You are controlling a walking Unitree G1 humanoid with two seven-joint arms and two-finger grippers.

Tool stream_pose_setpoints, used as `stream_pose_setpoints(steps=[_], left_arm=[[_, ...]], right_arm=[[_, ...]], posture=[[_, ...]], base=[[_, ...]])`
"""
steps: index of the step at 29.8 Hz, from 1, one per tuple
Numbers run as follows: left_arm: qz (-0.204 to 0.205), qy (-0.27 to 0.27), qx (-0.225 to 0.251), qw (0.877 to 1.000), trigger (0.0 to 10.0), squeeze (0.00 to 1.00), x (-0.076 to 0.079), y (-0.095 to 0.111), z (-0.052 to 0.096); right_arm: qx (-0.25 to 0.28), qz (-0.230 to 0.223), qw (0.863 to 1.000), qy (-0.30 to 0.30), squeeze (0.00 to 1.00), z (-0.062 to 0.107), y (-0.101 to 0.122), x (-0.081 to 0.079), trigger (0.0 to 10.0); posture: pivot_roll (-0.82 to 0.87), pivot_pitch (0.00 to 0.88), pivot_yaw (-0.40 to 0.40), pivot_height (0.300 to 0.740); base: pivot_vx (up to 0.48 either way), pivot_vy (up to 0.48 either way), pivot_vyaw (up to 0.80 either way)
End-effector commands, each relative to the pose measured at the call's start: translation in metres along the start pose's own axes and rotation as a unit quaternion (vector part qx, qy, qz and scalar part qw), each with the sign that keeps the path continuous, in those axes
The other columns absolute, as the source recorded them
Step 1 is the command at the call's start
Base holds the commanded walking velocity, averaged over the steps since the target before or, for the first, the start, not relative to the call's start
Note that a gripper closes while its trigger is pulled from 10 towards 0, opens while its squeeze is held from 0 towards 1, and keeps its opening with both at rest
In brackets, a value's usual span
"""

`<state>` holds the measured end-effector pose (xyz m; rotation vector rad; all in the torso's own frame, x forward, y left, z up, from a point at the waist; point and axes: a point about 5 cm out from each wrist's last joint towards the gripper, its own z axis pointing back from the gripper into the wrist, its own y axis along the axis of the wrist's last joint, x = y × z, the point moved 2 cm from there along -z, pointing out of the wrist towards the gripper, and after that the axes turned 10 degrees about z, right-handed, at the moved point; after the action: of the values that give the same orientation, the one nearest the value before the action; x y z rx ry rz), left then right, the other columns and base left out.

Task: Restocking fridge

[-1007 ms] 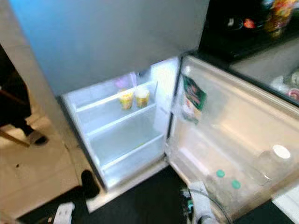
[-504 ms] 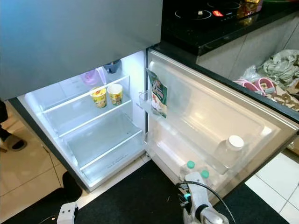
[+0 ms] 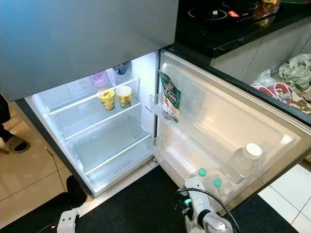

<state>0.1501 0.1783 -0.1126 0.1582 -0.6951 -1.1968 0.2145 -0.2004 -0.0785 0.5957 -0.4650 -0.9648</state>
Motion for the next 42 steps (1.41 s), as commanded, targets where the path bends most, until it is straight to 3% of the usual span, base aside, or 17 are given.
stream_pose_setpoints(steps=[1, 9, 37, 42], left_arm=[[0.008, 0.009, -0.022, 1.0, 10.0, 0.0, -0.007, -0.012, 0.005], [0.007, 0.007, -0.026, 1.0, 10.0, 0.0, -0.007, -0.015, 0.005], [0.005, -0.001, -0.029, 1.0, 10.0, 0.0, -0.004, -0.016, 0.004], [0.006, 0.006, -0.023, 1.0, 10.0, 0.0, -0.006, -0.013, 0.004]], right_arm=[[-0.021, -0.003, 1.0, 0.006, 0.0, 0.002, -0.012, -0.006, 10.0], [-0.035, -0.01, 0.999, 0.009, 0.0, 0.005, -0.024, -0.011, 10.0], [-0.021, -0.008, 1.0, 0.007, 0.0, 0.002, -0.015, -0.01, 10.0], [-0.02, -0.009, 1.0, 0.008, 0.0, 0.001, -0.014, -0.011, 10.0]], posture=[[-0.03, 0.045, 0.02, 0.74], [-0.03, 0.048, 0.022, 0.74], [-0.04, 0.046, 0.026, 0.74], [-0.04, 0.048, 0.026, 0.74]], base=[[0.0, 0.0, 0.0], [0.158, 0.0, 0.0], [0.293, 0.0, 0.0], [0.0, 0.0, -0.16]])
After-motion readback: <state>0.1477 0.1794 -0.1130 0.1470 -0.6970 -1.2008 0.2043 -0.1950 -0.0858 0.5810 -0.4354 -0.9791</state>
